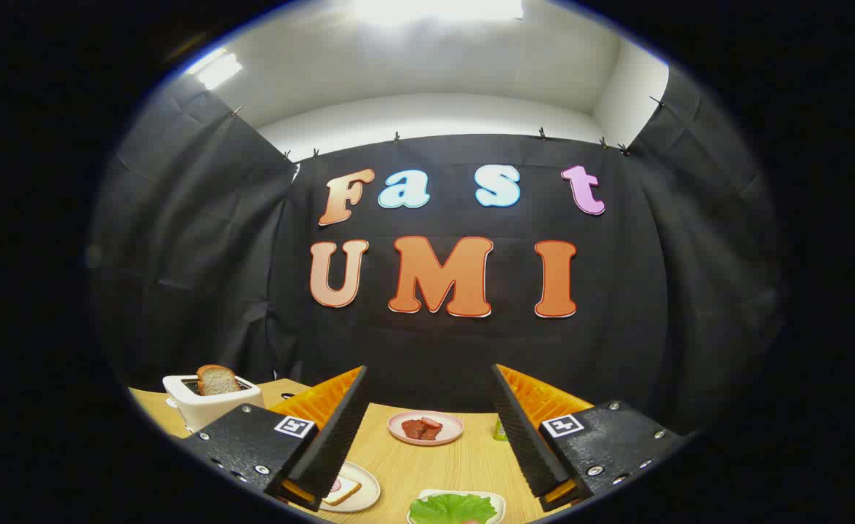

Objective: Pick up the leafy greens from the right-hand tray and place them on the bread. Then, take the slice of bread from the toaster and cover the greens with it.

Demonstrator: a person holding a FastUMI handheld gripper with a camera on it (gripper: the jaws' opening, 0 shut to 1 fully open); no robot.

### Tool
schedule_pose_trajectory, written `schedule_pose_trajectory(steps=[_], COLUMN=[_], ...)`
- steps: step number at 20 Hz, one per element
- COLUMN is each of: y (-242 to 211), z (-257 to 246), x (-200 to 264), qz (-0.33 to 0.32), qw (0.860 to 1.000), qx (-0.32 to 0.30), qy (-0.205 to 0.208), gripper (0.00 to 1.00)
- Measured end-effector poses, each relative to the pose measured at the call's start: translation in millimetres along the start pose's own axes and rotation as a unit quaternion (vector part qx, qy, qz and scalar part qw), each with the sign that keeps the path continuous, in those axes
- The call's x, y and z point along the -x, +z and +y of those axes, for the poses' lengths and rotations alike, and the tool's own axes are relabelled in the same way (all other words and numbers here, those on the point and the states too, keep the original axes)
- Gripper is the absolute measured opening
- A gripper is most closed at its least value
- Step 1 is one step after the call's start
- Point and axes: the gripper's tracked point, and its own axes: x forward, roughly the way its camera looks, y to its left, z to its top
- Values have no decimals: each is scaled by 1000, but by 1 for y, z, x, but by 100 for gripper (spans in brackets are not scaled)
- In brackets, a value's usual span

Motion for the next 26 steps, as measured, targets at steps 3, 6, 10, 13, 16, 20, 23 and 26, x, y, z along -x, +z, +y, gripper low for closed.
schedule_pose_trajectory(steps=[3, 6, 10, 13, 16, 20, 23, 26], y=[3, 6, 9, 9, 9, 11, 11, 6], z=[-2, -6, -1, -3, -8, -11, -9, -8], x=[5, 12, 15, 18, 20, 22, 20, 17], qz=[-4, -8, -10, -12, -8, -6, 1, 15], qw=[1000, 1000, 1000, 1000, 1000, 1000, 1000, 1000], qx=[12, 13, -21, -23, -11, -1, -1, 2], qy=[-6, -10, 5, 8, 0, -3, 1, 11], gripper=[98, 98, 98, 98, 97, 97, 97, 97])
